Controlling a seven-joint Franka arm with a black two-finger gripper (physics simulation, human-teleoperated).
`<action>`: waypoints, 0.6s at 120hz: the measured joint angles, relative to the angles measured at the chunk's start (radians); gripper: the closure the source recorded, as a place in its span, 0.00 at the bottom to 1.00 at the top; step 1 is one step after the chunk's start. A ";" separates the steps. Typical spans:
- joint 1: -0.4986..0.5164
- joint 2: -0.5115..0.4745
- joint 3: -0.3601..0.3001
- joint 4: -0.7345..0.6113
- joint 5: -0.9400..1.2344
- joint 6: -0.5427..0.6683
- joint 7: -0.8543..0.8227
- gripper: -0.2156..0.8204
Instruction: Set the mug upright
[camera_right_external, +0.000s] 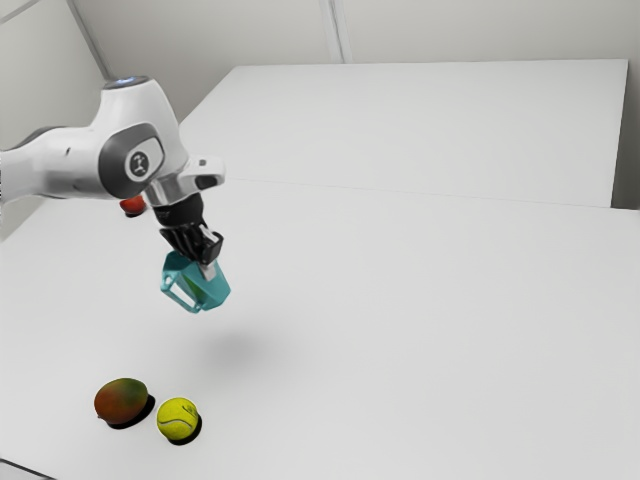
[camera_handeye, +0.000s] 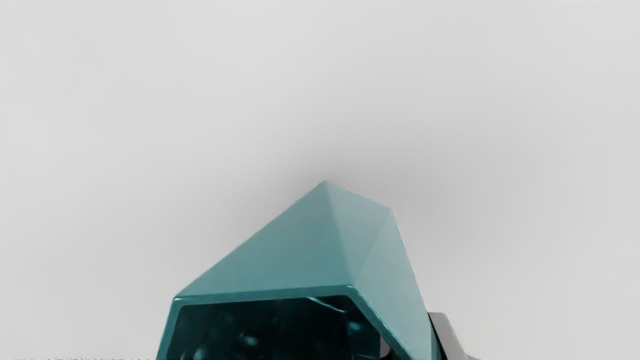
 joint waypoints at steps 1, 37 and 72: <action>0.000 0.002 -0.001 0.001 0.003 0.001 -0.004 0.96; -0.001 0.074 -0.013 0.005 0.076 0.084 -0.120 0.96; -0.012 0.113 -0.030 -0.008 0.106 0.152 -0.206 0.96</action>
